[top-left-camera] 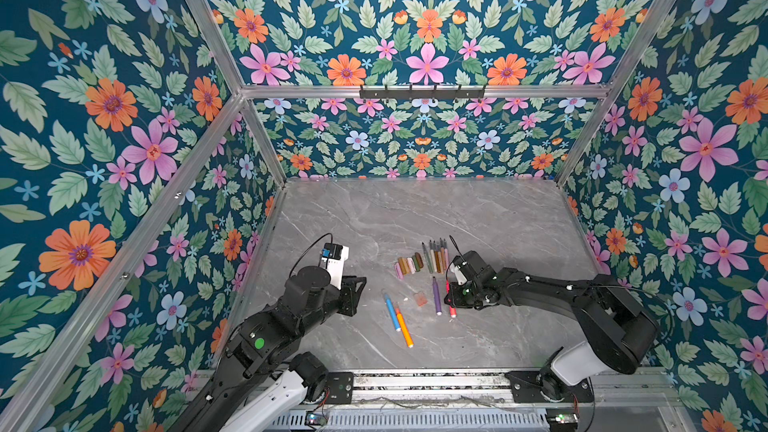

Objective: Open the pen caps
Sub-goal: 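Draw the left arm back while the right gripper lowers the pink highlighter, then lay the pink highlighter beside the purple one and open the right gripper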

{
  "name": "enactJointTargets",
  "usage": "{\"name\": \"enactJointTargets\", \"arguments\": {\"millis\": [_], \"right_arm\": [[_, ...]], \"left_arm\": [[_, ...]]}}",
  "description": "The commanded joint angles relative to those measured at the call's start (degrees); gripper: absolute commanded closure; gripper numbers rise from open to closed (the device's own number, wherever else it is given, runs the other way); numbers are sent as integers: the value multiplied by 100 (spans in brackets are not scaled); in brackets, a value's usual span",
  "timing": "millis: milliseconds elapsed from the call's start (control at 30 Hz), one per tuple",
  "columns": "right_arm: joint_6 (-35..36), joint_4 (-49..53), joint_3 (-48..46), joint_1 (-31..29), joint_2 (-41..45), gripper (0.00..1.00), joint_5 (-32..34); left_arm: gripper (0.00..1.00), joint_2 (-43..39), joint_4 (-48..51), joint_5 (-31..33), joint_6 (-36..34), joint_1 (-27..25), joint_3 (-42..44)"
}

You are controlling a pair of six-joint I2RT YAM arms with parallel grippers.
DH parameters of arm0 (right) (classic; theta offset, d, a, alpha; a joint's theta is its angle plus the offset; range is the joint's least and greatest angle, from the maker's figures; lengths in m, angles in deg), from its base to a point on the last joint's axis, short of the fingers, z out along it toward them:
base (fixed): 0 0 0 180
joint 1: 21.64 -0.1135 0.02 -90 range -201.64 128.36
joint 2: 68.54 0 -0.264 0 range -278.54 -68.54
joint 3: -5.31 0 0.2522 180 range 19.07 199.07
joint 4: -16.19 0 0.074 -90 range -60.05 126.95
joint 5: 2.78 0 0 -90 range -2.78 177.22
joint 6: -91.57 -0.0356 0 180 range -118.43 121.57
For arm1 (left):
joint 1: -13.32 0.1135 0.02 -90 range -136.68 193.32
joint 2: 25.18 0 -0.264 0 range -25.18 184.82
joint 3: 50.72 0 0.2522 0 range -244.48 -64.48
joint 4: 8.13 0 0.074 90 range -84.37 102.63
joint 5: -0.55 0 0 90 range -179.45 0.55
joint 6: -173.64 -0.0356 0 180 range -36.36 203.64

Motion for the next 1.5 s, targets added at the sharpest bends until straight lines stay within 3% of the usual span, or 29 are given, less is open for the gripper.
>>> {"name": "enactJointTargets", "arguments": {"millis": [0,633,767,1067,1467], "right_arm": [[84,-2,45,5,-106,90,-139],[-56,41,8,2,-18,68,158],[-75,31,-5,5,-4,69,166],[-84,39,-10,3,53,81,212],[-163,6,198,7,-122,83,242]], "left_arm": [[69,66,-14,-35,-67,35,2],[71,169,-39,-168,-115,158,28],[71,179,-40,-166,-118,161,37],[71,183,-44,-194,-119,181,34],[72,196,-56,-203,-122,187,48]]}}
